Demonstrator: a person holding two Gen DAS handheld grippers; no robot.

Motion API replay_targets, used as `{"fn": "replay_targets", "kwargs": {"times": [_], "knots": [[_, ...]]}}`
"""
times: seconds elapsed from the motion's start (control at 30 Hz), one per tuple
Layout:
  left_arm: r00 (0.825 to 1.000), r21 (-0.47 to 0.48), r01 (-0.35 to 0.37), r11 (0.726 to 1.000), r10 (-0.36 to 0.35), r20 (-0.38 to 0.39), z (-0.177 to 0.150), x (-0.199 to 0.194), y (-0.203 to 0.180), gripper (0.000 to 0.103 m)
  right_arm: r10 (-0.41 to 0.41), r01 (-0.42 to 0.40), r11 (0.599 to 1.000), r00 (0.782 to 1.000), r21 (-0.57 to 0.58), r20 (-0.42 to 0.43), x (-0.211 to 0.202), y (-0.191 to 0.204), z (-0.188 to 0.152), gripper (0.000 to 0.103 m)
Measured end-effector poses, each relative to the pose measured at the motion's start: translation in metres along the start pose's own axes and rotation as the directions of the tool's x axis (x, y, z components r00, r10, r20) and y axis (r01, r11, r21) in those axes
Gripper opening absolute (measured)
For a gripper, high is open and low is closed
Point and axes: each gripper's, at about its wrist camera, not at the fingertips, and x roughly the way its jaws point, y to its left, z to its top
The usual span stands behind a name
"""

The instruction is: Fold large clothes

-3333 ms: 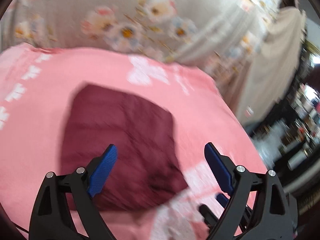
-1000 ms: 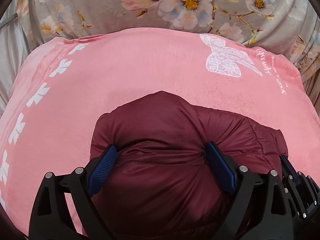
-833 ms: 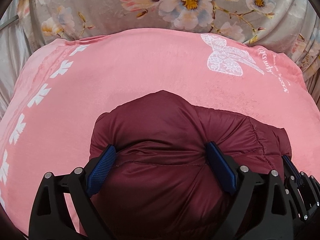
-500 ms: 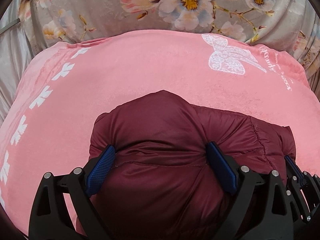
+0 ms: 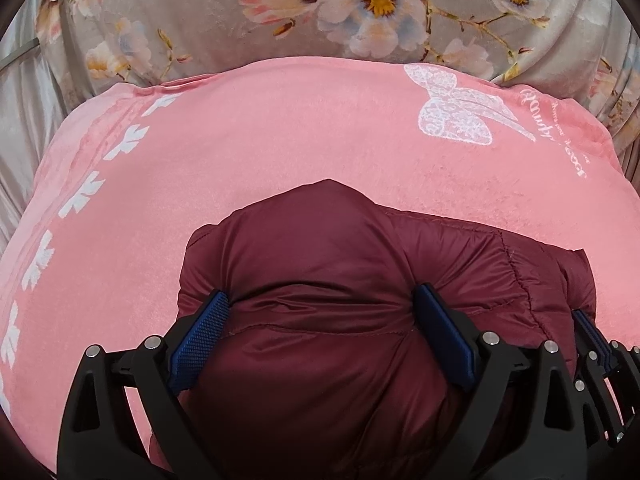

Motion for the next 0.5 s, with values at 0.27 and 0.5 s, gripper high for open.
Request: {"fn": "replay_targets", "kwargs": {"times": [0.27, 0.5], "knots": [[0.963, -0.185, 0.220, 0.958, -0.244, -0.117, -0.021, -0.051, 0.080, 0.092, 0.145, -0.152, 0.978, 0.988, 0.140, 0.057, -0.094, -0.038, -0.039, 0.066], [0.909, -0.338, 0.304, 0.891, -0.377, -0.177, -0.074, -0.054, 0.134, 0.092, 0.271, -0.250, 0.920, 0.962, 0.301, -0.028, -0.111, -0.070, -0.098, 0.068]]}}
